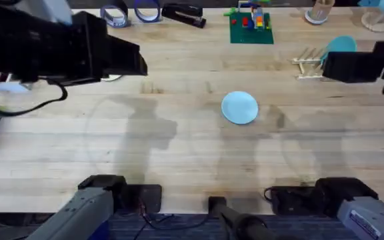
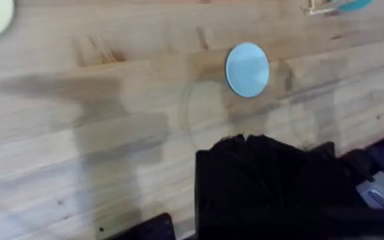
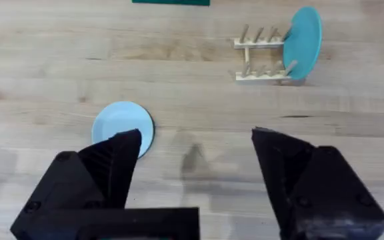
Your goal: Pick up the plates from the table one by one and place each into a slot on the dish rack.
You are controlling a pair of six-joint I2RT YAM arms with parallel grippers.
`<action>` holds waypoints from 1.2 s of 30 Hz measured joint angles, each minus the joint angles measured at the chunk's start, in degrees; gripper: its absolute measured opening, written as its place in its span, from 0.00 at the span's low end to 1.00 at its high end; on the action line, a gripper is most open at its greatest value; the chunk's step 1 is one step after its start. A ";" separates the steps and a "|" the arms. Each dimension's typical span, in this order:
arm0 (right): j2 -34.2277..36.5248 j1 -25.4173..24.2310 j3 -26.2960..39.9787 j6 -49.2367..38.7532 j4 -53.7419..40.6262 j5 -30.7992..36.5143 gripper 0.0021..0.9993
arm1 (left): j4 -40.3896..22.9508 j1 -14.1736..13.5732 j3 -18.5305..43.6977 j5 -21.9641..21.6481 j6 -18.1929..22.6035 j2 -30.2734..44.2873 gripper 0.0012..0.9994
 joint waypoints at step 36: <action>0.00 0.00 0.00 0.00 -0.02 0.00 1.00 | 34.55 -22.64 -19.54 13.10 -8.56 21.26 0.04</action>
